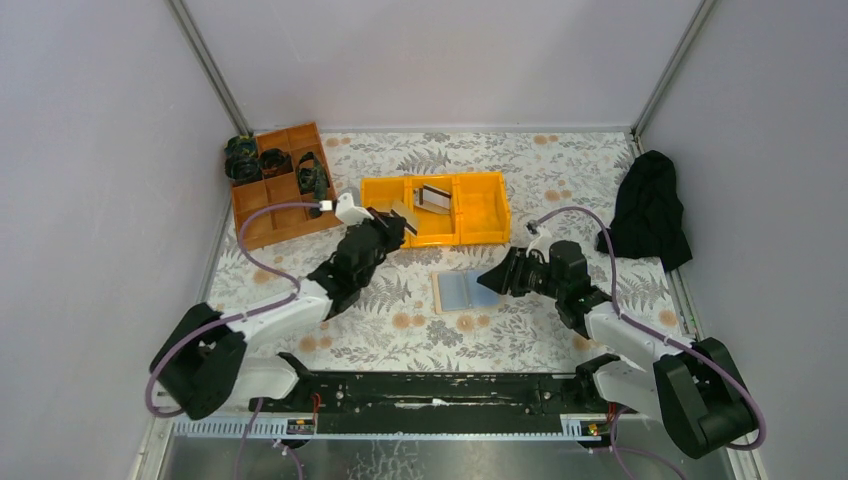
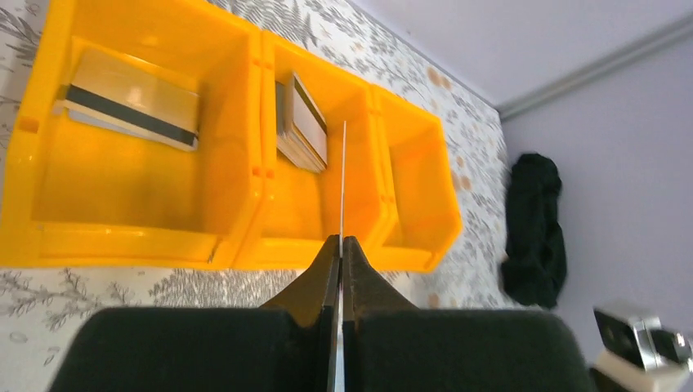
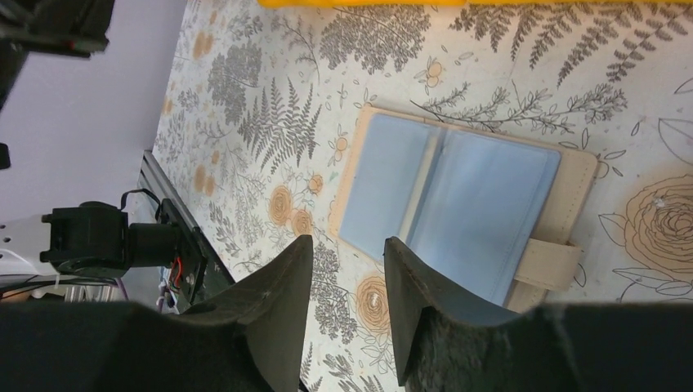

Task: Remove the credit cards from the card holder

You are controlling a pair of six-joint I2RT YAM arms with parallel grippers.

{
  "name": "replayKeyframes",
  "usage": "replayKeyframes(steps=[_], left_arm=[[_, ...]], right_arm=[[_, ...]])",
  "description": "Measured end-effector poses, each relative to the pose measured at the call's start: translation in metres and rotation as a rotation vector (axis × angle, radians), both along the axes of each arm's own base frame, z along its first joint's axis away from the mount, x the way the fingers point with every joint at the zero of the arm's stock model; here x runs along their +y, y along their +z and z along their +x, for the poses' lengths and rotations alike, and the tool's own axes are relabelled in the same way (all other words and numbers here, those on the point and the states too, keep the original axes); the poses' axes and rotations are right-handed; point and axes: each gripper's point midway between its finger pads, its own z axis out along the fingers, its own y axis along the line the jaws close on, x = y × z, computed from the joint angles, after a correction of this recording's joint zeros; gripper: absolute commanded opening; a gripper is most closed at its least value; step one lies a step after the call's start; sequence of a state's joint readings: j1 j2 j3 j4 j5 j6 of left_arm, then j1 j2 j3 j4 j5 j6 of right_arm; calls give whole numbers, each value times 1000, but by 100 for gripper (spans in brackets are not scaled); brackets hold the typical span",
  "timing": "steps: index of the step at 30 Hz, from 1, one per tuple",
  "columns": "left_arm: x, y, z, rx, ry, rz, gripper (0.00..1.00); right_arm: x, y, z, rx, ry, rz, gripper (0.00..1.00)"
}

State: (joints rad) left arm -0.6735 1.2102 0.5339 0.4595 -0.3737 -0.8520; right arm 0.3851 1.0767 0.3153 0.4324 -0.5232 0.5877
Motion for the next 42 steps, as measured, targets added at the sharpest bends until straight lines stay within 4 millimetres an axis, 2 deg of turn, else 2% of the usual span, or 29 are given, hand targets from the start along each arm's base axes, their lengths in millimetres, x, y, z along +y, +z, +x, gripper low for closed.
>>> replayKeyframes(steps=[4, 7, 11, 17, 23, 28, 35, 42], left_arm=[[-6, -4, 29, 4, 94, 31, 0], [-21, 1, 48, -33, 127, 45, 0], [-33, 5, 69, -97, 180, 75, 0], [-37, -6, 102, -159, 283, 170, 0], [-32, -17, 121, -206, 374, 243, 0], [-35, -25, 128, -210, 389, 256, 0], [-47, -24, 145, -184, 368, 160, 1], [-32, -62, 159, -88, 364, 122, 0]], right_arm=[[2, -13, -3, 34, 17, -5, 44], [2, -20, -3, 48, 20, -8, 44], [4, -22, -3, 52, 34, -3, 44], [5, -21, -2, 43, 37, -3, 44], [4, -23, -2, 44, 38, -7, 43], [4, -26, -3, 54, 37, -11, 43], [4, -34, -4, 78, 40, -23, 43], [3, -35, -4, 79, 42, -29, 43]])
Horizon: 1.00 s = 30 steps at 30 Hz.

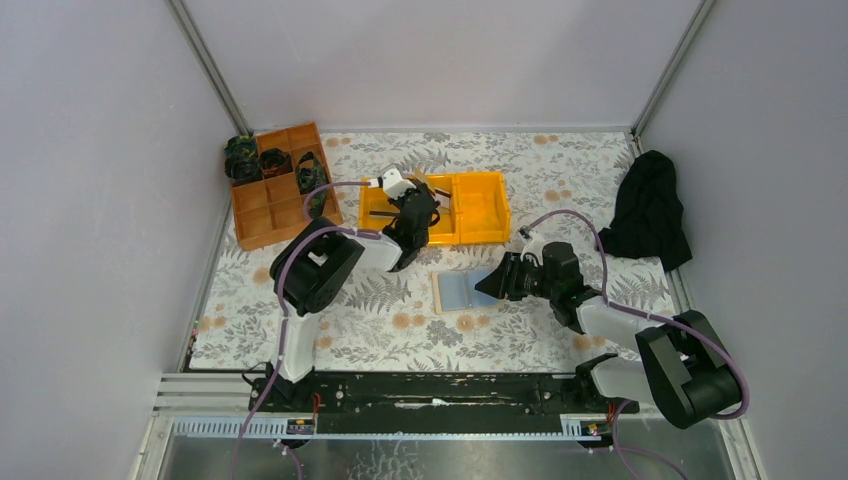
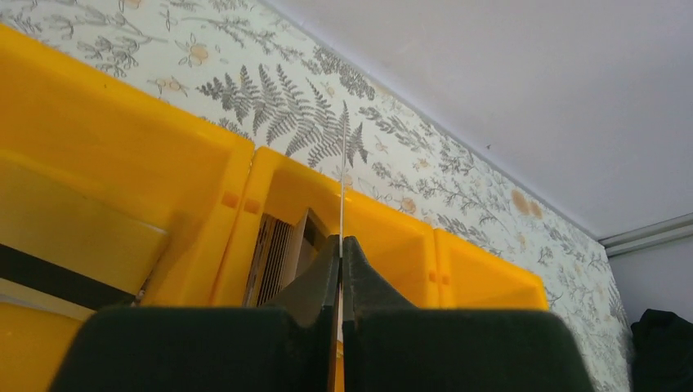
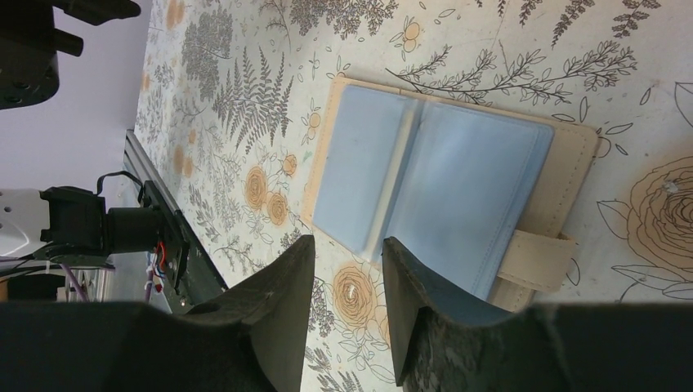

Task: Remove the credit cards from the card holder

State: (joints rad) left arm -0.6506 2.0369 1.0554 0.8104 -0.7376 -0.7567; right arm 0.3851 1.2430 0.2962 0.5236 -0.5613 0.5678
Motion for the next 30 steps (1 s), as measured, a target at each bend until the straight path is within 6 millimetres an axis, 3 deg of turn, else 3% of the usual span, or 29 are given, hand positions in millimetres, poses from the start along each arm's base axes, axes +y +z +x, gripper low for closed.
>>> replayKeyframes(steps=[10, 19, 30], left_arm=[[-11, -23, 1, 51, -28, -39, 3], [-12, -33, 1, 75, -29, -40, 35], [-13, -29, -1, 68, -28, -51, 43]], right_arm=[[0, -1, 0, -2, 2, -4, 43], [0, -1, 0, -6, 5, -6, 43], [0, -1, 0, -7, 5, -6, 43]])
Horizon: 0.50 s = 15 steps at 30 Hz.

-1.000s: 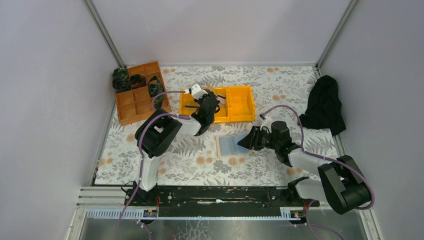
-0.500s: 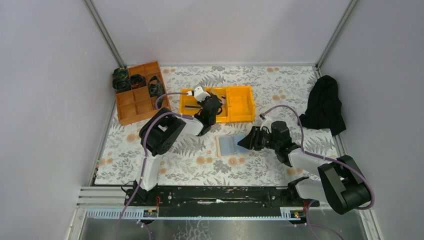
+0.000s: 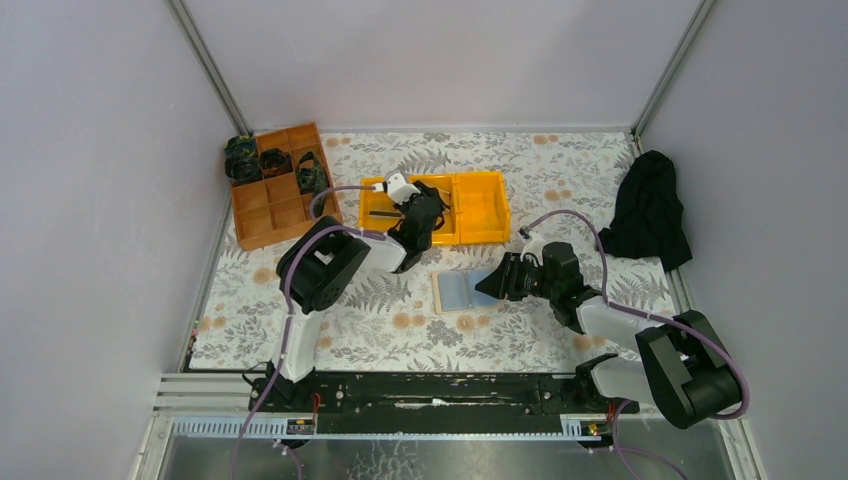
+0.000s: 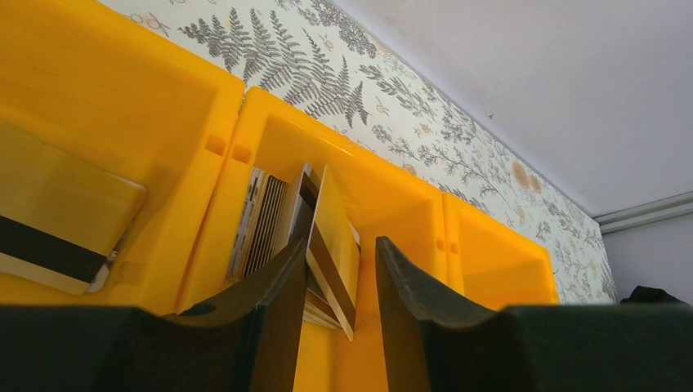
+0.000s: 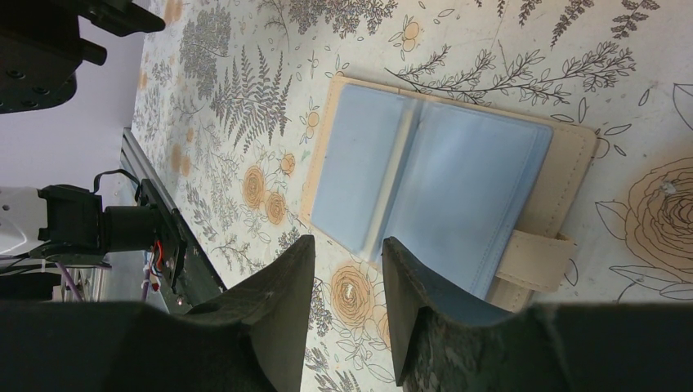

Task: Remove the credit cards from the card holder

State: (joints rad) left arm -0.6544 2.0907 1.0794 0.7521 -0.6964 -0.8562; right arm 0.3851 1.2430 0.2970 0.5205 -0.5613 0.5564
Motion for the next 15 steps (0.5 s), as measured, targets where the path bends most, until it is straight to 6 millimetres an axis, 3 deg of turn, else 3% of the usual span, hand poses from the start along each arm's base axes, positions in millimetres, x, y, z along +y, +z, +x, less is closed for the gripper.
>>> replayKeyframes(steps=[15], left_arm=[[20, 41, -17, -41, 17, 22, 46]], right_arm=[[0, 0, 0, 1, 0, -1, 43]])
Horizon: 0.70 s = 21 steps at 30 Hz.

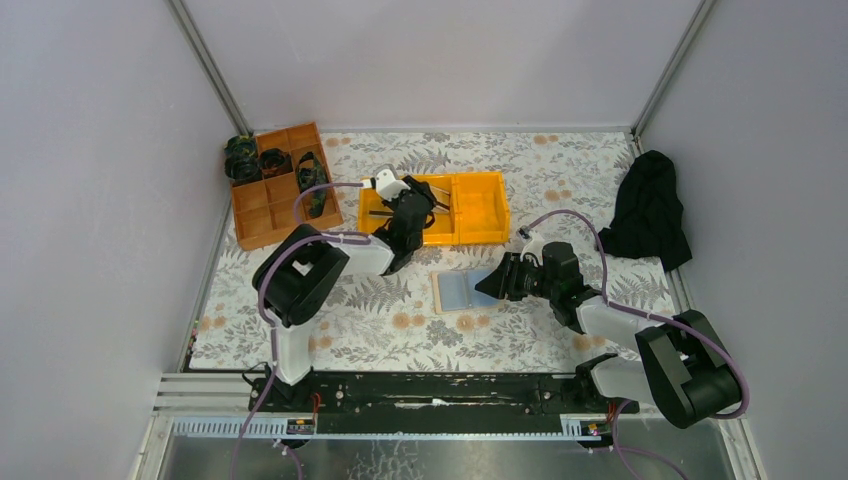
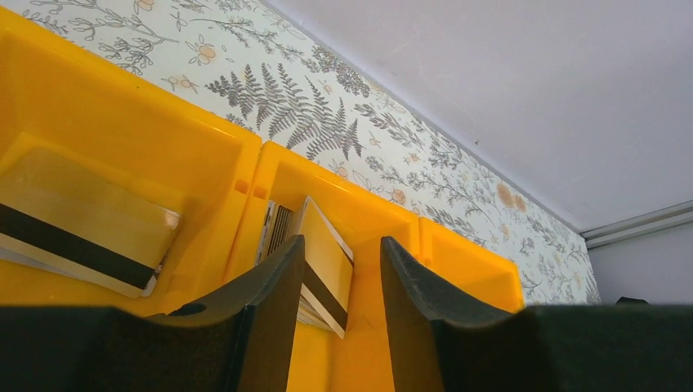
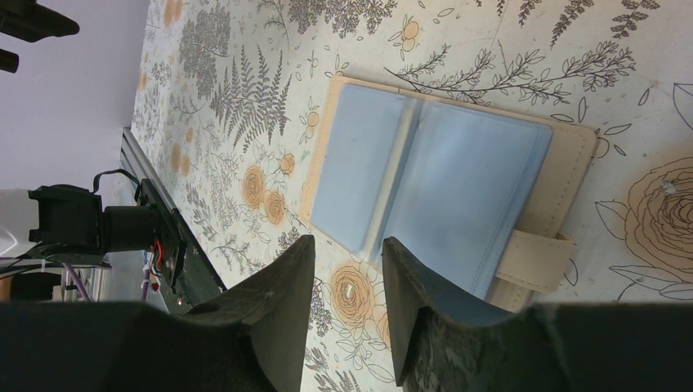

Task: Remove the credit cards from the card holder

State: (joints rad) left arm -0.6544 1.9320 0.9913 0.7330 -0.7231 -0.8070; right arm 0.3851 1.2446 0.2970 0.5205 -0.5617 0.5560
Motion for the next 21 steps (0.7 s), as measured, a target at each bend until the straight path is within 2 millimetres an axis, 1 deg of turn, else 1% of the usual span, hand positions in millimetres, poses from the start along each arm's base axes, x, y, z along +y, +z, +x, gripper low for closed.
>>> replayKeyframes(steps=[4, 6, 8, 10, 12, 15, 16, 19, 21], left_arm=[[3, 2, -5, 7, -6, 20, 43], [1, 7, -7, 7, -33, 34, 43], [-5, 14, -11, 7, -85, 48, 46], [-12, 26, -17, 2, -155, 51, 50], [-18, 40, -30, -9, -231, 43, 51], [-15, 55, -52, -17, -294, 29, 51], [-13, 57, -59, -10, -309, 31, 51], [-7, 58, -70, 34, -329, 66, 49], [-3, 52, -79, 81, -346, 96, 49]], right_arm=[[0, 0, 0, 0, 0, 0, 43], [0, 0, 0, -1, 0, -1, 43], [0, 0, 0, -1, 0, -1, 43], [0, 0, 0, -1, 0, -1, 43], [0, 0, 0, -1, -2, -3, 43], [-2, -2, 1, 1, -10, -10, 45], [-2, -2, 2, 1, -15, -14, 46], [-3, -4, 2, 0, -18, -25, 48], [-5, -6, 4, 0, -27, -45, 50]])
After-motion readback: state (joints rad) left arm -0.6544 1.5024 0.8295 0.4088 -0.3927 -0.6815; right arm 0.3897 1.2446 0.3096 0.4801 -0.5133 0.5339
